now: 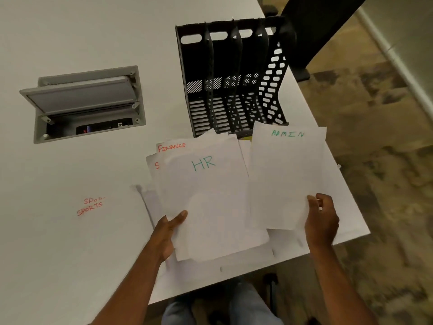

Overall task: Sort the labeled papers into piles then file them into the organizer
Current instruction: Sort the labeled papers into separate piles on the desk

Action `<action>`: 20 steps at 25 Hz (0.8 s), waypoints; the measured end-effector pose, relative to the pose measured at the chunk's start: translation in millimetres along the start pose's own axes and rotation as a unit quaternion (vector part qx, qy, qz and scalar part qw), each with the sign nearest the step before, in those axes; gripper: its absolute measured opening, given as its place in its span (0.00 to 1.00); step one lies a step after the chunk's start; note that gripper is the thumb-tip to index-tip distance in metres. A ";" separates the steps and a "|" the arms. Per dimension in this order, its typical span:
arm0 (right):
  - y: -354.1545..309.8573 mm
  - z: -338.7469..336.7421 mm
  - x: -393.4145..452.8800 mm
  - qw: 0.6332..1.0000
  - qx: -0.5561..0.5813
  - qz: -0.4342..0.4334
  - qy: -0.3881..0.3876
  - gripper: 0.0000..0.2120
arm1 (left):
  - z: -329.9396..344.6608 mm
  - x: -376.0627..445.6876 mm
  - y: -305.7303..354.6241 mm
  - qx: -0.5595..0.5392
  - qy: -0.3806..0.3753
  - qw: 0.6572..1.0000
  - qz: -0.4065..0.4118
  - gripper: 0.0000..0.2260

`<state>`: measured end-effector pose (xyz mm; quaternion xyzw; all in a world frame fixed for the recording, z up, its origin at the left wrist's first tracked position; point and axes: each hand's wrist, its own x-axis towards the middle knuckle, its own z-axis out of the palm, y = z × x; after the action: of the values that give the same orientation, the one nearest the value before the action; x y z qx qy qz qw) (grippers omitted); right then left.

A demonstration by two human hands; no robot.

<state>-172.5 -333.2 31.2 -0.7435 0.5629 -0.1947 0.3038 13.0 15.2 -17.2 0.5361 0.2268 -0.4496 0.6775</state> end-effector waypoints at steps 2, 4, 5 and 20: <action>25.9 -13.0 28.8 0.999 -0.039 0.001 0.001 0.14 | 27.5 8.4 -8.8 0.006 -0.001 1.000 -0.008 0.23; 50.5 -22.0 52.7 0.997 -0.082 -0.005 -0.011 0.14 | 51.9 16.0 -16.7 0.010 -0.005 1.000 -0.011 0.23; 62.5 -25.2 62.1 0.995 -0.100 -0.007 -0.019 0.13 | 61.6 19.4 -20.2 0.014 -0.004 1.000 -0.012 0.24; -9.7 27.8 14.0 0.961 -0.023 -0.073 -0.264 0.17 | 97.4 23.9 -35.0 0.021 0.043 0.999 0.001 0.26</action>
<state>-143.9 -338.4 16.4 -0.8144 0.4111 -0.0002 0.4095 -22.1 -84.9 -23.0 0.5691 0.2458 -0.4302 0.6562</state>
